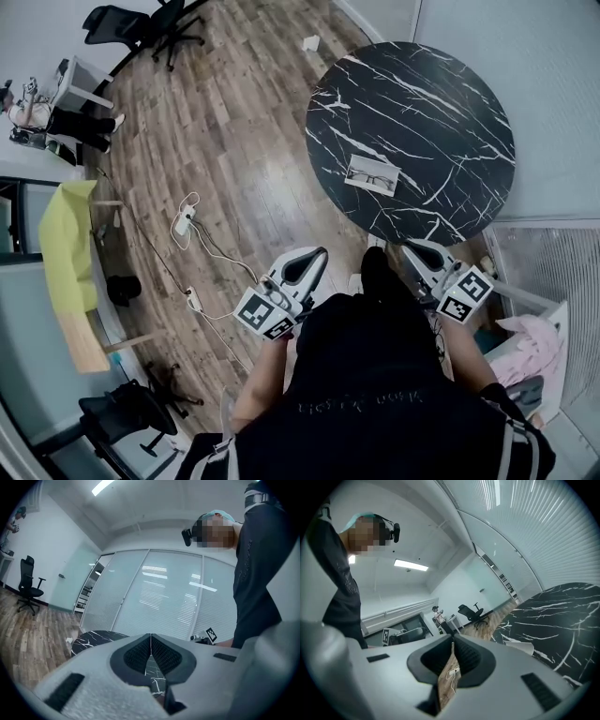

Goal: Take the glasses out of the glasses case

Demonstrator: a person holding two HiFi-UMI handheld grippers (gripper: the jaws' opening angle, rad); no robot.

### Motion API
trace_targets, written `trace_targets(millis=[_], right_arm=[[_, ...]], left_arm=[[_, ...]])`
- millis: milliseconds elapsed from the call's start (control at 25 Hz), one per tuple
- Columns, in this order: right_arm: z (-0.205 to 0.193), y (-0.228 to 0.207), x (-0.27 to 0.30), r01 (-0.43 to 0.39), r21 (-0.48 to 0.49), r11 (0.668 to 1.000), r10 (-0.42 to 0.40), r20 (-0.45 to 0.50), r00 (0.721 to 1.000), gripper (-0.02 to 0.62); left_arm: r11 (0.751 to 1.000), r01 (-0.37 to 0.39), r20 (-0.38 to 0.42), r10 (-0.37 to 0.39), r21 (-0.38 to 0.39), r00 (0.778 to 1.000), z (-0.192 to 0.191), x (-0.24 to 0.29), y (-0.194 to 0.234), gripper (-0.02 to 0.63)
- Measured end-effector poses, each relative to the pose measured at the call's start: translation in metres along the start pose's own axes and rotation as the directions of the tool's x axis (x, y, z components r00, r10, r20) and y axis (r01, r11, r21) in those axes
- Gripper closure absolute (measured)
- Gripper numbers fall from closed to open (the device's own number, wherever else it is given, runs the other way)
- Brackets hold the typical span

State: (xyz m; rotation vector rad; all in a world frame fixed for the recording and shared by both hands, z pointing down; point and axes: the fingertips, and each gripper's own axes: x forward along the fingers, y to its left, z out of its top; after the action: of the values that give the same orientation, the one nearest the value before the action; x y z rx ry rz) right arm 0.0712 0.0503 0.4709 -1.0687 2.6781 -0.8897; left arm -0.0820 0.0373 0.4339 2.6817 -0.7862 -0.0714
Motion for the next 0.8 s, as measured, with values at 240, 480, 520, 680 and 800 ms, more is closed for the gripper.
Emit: trace_targets(millis=[240, 480, 520, 680, 800], right_arm=[[0.026, -0.038, 0.028, 0.0, -0.023, 1.0, -0.001, -0.025, 1.0, 0.557], [0.043, -0.07, 0.05, -0.024, -0.023, 0.999, 0.023, -0.059, 0.998, 0.557], [0.045, -0.075, 0.054, -0.025, -0.025, 0.999, 0.023, -0.066, 0.998, 0.557], [0.044, -0.094, 0.062, -0.043, -0.034, 0.999, 0.039, -0.112, 0.993, 0.563], [0.04, -0.107, 0.068, -0.064, -0.041, 0.997, 0.057, -0.159, 0.986, 0.566]], left_arm=[[1.0, -0.002, -0.008, 0.002, 0.011, 1.0, 0.022, 0.041, 0.033, 0.586], [0.999, -0.032, -0.013, 0.033, 0.012, 0.999, 0.032, 0.07, 0.057, 0.586], [0.999, -0.039, -0.015, 0.039, 0.011, 0.999, 0.032, 0.075, 0.061, 0.586], [0.999, -0.046, -0.025, 0.047, 0.014, 0.999, 0.029, 0.09, 0.069, 0.586], [0.998, -0.057, -0.021, 0.058, 0.014, 0.998, 0.028, 0.097, 0.074, 0.586]])
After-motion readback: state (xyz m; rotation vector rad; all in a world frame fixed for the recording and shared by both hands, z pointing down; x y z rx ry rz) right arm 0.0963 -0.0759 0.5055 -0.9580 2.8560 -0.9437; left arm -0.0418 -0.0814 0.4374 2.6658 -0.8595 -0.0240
